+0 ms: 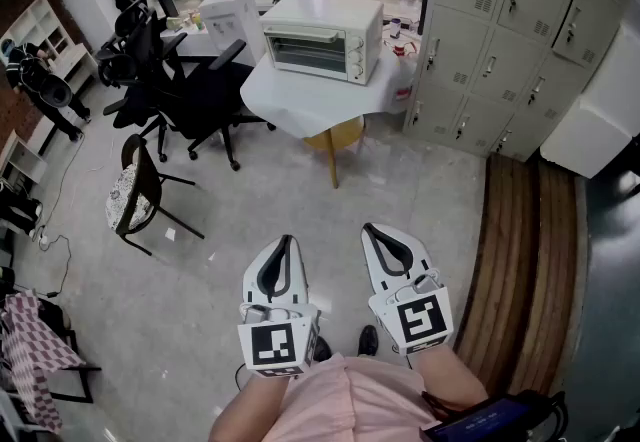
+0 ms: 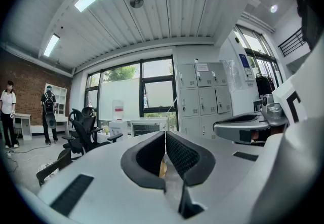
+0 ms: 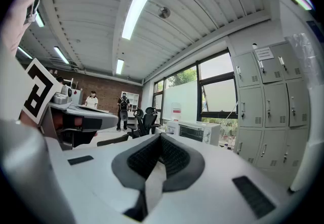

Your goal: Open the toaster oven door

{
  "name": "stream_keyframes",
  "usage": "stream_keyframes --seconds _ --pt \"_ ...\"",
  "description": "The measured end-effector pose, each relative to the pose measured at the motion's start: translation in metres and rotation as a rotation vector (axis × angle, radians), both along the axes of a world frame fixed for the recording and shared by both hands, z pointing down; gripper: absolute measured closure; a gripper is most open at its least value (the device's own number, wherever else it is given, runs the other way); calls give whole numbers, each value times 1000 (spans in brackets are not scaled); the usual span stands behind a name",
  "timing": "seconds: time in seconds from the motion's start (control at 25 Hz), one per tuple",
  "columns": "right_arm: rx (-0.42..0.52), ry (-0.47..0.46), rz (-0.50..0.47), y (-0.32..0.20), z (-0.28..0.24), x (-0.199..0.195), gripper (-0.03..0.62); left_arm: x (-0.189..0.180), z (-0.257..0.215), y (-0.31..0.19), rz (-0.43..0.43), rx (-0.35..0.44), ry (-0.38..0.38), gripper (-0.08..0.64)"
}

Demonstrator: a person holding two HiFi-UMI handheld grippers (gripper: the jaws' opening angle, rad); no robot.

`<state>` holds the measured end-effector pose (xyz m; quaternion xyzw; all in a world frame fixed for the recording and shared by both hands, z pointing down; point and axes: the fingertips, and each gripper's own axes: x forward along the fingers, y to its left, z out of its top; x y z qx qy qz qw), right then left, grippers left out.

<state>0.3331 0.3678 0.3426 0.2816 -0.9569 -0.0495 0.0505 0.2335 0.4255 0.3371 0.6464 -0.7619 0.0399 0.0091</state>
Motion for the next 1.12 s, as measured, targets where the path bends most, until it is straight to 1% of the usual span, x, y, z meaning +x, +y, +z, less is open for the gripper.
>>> stream_keyframes --seconds 0.2,0.36,0.48,0.6,0.76,0.88,1.12 --pt "5 -29 -12 -2 -4 13 592 10 4 -1 -18 -3 4 543" --pt "10 -8 -32 -10 2 22 591 19 9 -7 -39 -7 20 543" --pt "-18 11 -26 -18 14 28 586 26 17 -11 -45 -15 35 543" --pt "-59 35 -37 -25 26 25 584 24 28 -14 -56 -41 37 543" --pt "-92 56 -57 -37 39 17 584 12 38 -23 -79 -58 51 543" --pt "-112 66 -63 -50 46 2 584 -5 42 -36 -90 -60 50 543" --pt "-112 73 -73 -86 58 -60 584 -67 50 -79 -97 -67 56 543"
